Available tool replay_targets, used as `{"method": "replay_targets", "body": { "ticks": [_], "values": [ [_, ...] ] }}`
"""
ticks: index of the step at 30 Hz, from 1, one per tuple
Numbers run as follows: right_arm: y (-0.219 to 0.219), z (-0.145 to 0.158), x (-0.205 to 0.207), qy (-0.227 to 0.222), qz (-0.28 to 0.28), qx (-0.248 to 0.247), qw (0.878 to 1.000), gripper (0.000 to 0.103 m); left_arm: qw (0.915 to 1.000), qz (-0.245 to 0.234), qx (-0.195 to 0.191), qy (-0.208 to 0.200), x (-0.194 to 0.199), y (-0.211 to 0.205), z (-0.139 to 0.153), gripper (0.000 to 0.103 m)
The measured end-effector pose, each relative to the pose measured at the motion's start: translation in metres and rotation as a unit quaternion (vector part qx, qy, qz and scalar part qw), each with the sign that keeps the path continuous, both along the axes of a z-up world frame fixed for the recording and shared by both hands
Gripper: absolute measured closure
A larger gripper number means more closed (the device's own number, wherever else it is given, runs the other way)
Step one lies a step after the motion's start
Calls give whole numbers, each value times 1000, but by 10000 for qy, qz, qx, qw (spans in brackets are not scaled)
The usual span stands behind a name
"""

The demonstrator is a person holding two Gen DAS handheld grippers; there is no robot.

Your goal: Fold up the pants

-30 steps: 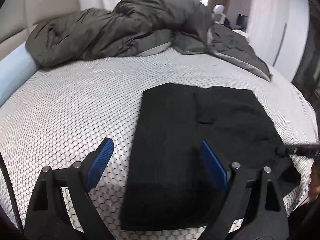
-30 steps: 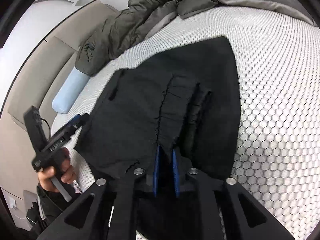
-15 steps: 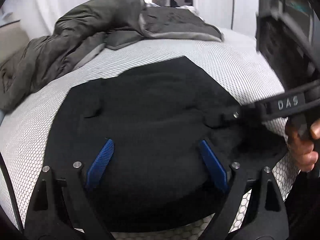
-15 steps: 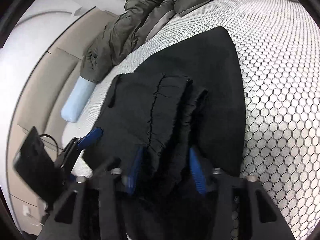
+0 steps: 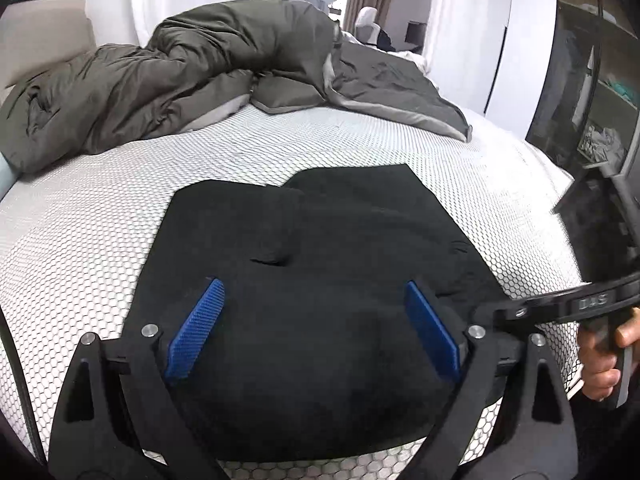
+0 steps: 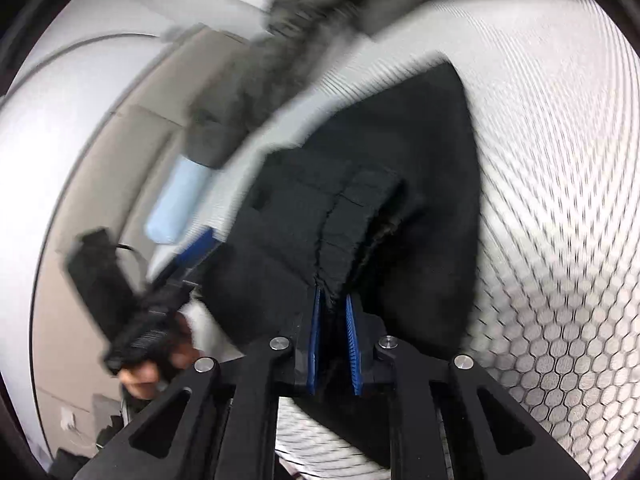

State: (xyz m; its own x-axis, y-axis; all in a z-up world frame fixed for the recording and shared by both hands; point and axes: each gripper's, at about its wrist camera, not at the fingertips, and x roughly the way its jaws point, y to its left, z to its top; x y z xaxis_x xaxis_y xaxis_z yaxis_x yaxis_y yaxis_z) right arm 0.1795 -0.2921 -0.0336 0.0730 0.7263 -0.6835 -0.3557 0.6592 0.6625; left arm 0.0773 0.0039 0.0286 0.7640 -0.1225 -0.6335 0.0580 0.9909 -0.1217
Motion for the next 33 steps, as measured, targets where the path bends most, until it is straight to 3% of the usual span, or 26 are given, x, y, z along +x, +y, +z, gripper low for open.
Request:
{"method": "replay_targets", "body": {
  "ticks": [2,5,9,15,18,22,28,33],
  "values": [
    [-3,-1,4,170,-13,122,9998,83,9996,-217,178,12,1,-17,-3,13],
    [-10,15,-2,-146,25,-126,9998,72,9954,-706,629,122,1,-50,-17,13],
    [-13,48,-13,-1367,-252,-601,9885,70,9864,-949,1337,151,-5,-79,-33,13],
    [8,43,-5,-1522,-112,-848,9846,69,9918,-1074,584,369,-8,-63,-28,13],
    [12,43,3,-1636,-291,-775,9830,69,9912,-1156,551,344,-13,-64,-28,13],
    [11,45,16,-1499,-464,-316,9871,69,9902,-1154,662,435,-13,-68,-34,13],
    [19,17,37,-724,-416,99,9965,69,9902,-1139,640,493,-9,-66,-37,13],
    [10,-1,54,-54,-530,576,9969,69,9900,-1148,619,531,-8,-64,-38,13]
  ]
}}
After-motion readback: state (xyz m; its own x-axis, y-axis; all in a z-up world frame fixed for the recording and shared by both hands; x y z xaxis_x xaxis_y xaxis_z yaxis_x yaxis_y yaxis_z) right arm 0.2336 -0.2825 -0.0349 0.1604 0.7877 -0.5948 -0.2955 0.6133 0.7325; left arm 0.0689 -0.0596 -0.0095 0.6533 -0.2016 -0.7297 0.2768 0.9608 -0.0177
